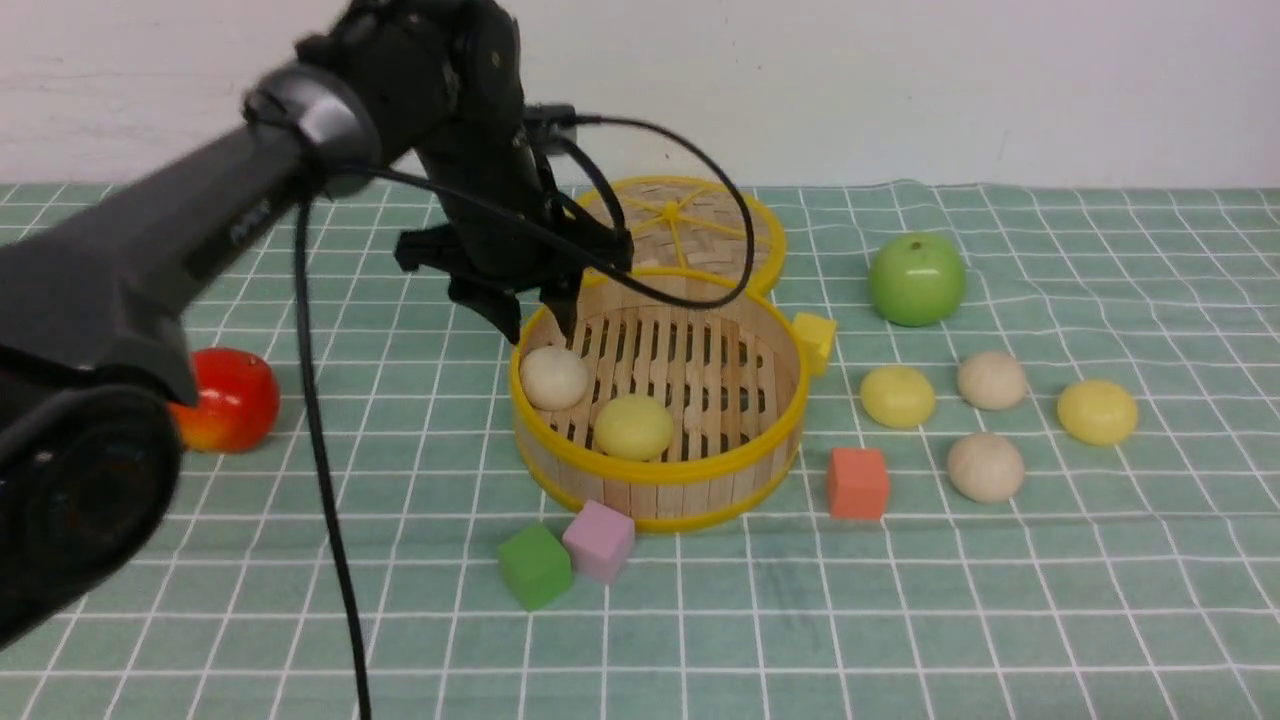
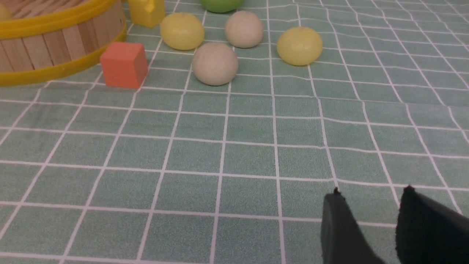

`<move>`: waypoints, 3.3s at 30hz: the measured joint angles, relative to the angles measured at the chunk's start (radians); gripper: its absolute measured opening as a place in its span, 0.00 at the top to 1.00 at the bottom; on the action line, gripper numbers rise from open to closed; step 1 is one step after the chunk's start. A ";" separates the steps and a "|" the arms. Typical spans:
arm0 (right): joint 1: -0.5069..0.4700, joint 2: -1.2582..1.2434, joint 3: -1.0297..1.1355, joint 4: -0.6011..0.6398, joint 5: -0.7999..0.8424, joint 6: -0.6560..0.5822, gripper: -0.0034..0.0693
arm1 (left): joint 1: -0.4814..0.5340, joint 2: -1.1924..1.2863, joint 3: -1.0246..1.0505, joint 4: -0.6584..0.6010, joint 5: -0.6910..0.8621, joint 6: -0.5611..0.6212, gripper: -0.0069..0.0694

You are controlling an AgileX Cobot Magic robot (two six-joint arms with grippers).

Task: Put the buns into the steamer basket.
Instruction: Use the right arm to grab a steamed stuffed bun

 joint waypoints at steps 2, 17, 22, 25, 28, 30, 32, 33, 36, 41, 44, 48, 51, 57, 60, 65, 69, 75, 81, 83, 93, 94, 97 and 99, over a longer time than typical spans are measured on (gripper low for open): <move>0.000 0.000 0.000 0.000 0.000 0.000 0.62 | 0.004 -0.096 0.050 0.021 0.010 0.003 0.47; 0.000 0.000 0.000 0.000 0.000 0.000 0.62 | 0.058 -1.062 0.732 0.056 -0.023 0.027 0.82; 0.000 0.000 0.000 0.000 0.000 0.000 0.62 | 0.058 -1.407 1.093 0.046 -0.173 0.007 0.93; 0.000 0.000 0.000 0.000 0.000 0.000 0.62 | 0.058 -1.479 1.196 0.041 -0.202 0.015 0.93; 0.000 0.000 0.000 0.000 0.000 0.000 0.62 | 0.058 -1.506 1.250 0.040 -0.223 0.024 0.93; 0.000 0.000 0.000 0.000 0.000 0.000 0.62 | 0.058 -1.513 1.254 0.040 -0.243 0.026 0.93; 0.000 0.000 0.000 0.000 0.000 0.000 0.62 | 0.058 -1.518 1.255 0.037 -0.251 0.024 0.93; 0.000 0.000 0.000 0.000 0.000 0.000 0.62 | 0.058 -1.520 1.255 0.036 -0.252 0.020 0.93; 0.000 0.000 0.000 0.000 0.000 0.000 0.62 | 0.058 -1.521 1.255 0.033 -0.254 0.005 0.93; 0.000 0.000 0.000 0.000 0.000 0.000 0.62 | 0.058 -1.521 1.255 0.033 -0.254 0.004 0.93; 0.000 0.000 0.000 0.000 0.000 0.000 0.62 | 0.058 -1.521 1.255 0.033 -0.254 0.003 0.93; 0.000 0.000 0.000 0.000 0.000 0.000 0.62 | 0.058 -1.521 1.255 0.031 -0.254 0.003 0.93; 0.000 0.000 0.000 0.000 0.000 0.000 0.62 | 0.058 -1.521 1.255 0.035 -0.255 0.011 0.93; 0.000 0.000 0.000 0.000 0.000 0.000 0.62 | 0.058 -1.521 1.255 0.064 -0.258 0.029 0.93; 0.000 0.000 0.000 0.000 0.000 0.000 0.62 | 0.058 -1.521 1.257 0.086 -0.263 0.030 0.93; 0.000 0.000 0.000 0.000 0.000 0.000 0.62 | 0.058 -1.552 1.304 0.091 -0.286 0.031 0.93; 0.000 0.000 0.000 0.000 0.000 0.000 0.62 | 0.058 -1.636 1.407 0.085 -0.344 0.057 0.92; 0.000 0.000 0.000 0.000 0.000 0.000 0.62 | 0.138 -1.803 1.623 0.102 -0.597 0.073 0.92; 0.000 0.000 0.000 0.000 0.000 0.000 0.62 | 0.264 -2.014 1.860 0.108 -0.783 0.079 0.91; 0.000 0.000 0.000 0.000 0.000 0.000 0.62 | 0.273 -2.071 1.922 0.111 -0.800 0.081 0.91; 0.000 0.000 0.000 0.000 0.000 0.000 0.62 | 0.341 -2.184 2.184 0.085 -0.814 0.081 0.90; 0.000 0.000 0.000 0.000 0.000 0.000 0.62 | 0.355 -2.184 2.188 0.078 -0.813 0.081 0.90; 0.000 0.000 0.000 0.000 0.000 0.000 0.62 | 0.373 -2.184 2.192 0.067 -0.817 0.081 0.90; 0.000 0.000 0.000 0.000 0.000 0.000 0.62 | 0.375 -2.184 2.192 0.066 -0.818 0.081 0.89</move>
